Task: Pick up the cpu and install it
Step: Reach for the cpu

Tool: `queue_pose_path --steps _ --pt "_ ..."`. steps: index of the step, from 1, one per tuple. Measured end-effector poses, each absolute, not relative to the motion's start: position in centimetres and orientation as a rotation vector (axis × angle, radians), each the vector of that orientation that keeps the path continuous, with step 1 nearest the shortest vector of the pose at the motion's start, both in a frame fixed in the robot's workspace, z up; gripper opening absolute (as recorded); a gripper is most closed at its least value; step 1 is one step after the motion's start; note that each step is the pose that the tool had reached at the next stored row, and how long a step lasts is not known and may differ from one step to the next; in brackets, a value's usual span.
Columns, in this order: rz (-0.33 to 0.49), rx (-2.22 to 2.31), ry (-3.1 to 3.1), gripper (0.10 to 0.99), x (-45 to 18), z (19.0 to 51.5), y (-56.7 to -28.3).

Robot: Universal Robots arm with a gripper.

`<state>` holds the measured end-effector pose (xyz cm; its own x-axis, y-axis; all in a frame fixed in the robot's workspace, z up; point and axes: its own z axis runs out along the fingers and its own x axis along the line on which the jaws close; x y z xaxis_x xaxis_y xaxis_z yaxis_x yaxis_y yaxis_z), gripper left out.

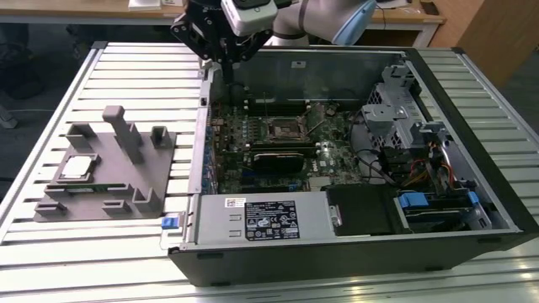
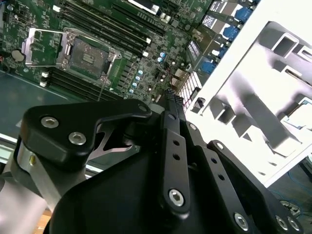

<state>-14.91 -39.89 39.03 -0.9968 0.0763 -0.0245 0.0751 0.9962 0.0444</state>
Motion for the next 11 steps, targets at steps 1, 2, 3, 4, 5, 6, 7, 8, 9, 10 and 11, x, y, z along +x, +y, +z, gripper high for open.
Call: queue_pose_path --steps 1,2,3,4,5,6,7,8,9,10,11 --pt "0.068 0.118 3.112 0.106 -14.98 39.03 -39.89" --pt "0.068 0.118 3.112 0.106 -15.06 39.02 -39.89" --pt "0.068 0.118 3.112 0.106 -15.13 39.02 -39.89" --pt "0.068 0.118 3.113 0.106 -15.21 39.01 -39.90" --pt "0.068 0.118 3.112 0.106 -15.30 39.00 -39.89" --pt "0.068 0.118 3.112 0.106 -15.37 39.00 -39.89" --pt "0.068 0.118 3.112 0.106 -15.44 38.99 -39.89" --pt "0.068 0.118 3.112 0.106 -15.51 38.98 -39.89" --pt "0.068 0.118 3.112 0.106 -15.58 38.98 -39.89" --pt "0.068 0.118 3.112 0.106 -15.64 38.97 -39.90" --pt "0.068 0.118 3.112 0.106 -15.72 38.96 -39.89"
